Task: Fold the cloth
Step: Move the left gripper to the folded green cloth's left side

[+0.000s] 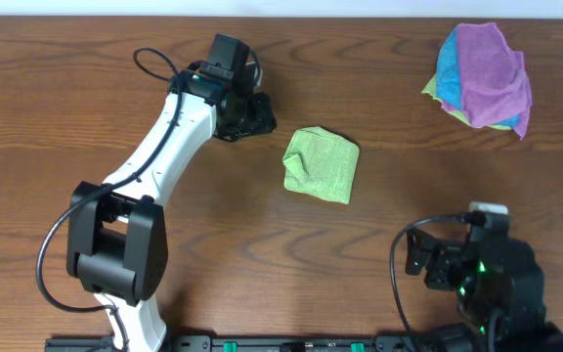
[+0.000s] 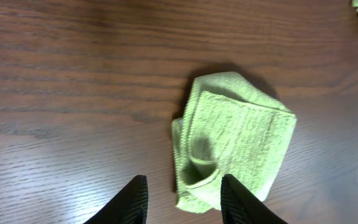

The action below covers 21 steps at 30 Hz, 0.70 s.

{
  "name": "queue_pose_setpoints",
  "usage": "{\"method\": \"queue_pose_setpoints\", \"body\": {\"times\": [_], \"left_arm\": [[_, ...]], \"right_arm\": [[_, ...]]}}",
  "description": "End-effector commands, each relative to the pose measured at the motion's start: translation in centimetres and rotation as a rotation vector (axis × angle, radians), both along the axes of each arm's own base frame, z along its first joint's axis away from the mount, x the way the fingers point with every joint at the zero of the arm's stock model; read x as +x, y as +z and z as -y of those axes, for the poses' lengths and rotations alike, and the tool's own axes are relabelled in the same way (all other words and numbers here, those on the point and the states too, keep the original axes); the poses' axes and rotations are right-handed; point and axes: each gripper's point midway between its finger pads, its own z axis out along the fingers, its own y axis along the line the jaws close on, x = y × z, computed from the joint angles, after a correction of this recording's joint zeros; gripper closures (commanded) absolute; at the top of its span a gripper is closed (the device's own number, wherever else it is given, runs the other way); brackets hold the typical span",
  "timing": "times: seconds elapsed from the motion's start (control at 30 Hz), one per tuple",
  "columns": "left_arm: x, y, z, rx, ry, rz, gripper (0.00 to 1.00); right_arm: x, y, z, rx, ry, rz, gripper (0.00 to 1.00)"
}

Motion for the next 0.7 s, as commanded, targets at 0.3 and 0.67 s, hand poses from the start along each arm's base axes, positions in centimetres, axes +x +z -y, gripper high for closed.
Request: {"method": "queue_pose_setpoints", "body": {"times": [0.3,0.67], "left_arm": [[-1.1,1.5,2.6,-0.064,0.175,-0.083,0.64],[-5.9,-4.1,0.9,0.017,0.234,-0.26,0.61]], "right_arm": [[0.5,-5.3,4.2,-0.032,-0.315,-0.022,0.01],[0.6,-5.1,4.7,-0.048,-0.338,-0.008,0.01]]}}
